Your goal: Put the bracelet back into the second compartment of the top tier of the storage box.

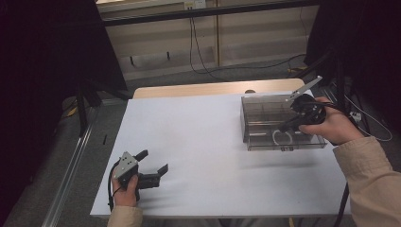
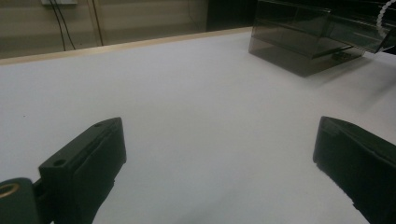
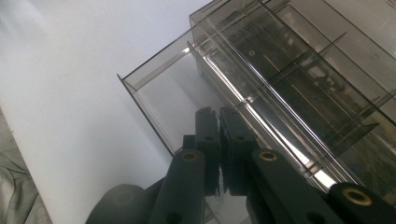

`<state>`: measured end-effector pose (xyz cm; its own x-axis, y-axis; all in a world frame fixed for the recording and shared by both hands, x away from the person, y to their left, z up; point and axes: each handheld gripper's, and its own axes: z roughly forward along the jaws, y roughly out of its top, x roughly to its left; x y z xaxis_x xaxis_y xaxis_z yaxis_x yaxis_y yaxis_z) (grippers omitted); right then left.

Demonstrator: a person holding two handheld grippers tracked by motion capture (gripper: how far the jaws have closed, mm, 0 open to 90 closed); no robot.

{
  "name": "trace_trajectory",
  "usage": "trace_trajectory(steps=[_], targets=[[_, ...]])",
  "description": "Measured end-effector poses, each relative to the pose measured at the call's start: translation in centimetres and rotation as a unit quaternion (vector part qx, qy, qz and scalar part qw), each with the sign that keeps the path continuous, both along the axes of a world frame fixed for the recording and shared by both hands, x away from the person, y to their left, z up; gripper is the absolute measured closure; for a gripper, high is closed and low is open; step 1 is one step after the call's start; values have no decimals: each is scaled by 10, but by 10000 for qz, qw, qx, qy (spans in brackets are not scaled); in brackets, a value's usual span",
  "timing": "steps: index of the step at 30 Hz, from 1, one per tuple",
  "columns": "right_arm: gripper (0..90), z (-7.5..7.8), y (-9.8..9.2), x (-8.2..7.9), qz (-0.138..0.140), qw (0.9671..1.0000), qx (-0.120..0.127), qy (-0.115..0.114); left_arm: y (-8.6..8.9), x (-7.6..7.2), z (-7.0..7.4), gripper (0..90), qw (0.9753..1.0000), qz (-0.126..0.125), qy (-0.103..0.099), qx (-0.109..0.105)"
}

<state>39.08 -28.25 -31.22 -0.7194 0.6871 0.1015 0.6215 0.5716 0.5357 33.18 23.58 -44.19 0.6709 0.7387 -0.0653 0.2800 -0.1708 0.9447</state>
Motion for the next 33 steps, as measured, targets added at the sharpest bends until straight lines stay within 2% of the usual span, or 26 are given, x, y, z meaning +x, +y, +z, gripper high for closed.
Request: trace_trajectory(steps=[33], targets=[[871,-6,-2,1,-13,10000,-39,-63,0,0,0,27,10000,5,-8,-8]])
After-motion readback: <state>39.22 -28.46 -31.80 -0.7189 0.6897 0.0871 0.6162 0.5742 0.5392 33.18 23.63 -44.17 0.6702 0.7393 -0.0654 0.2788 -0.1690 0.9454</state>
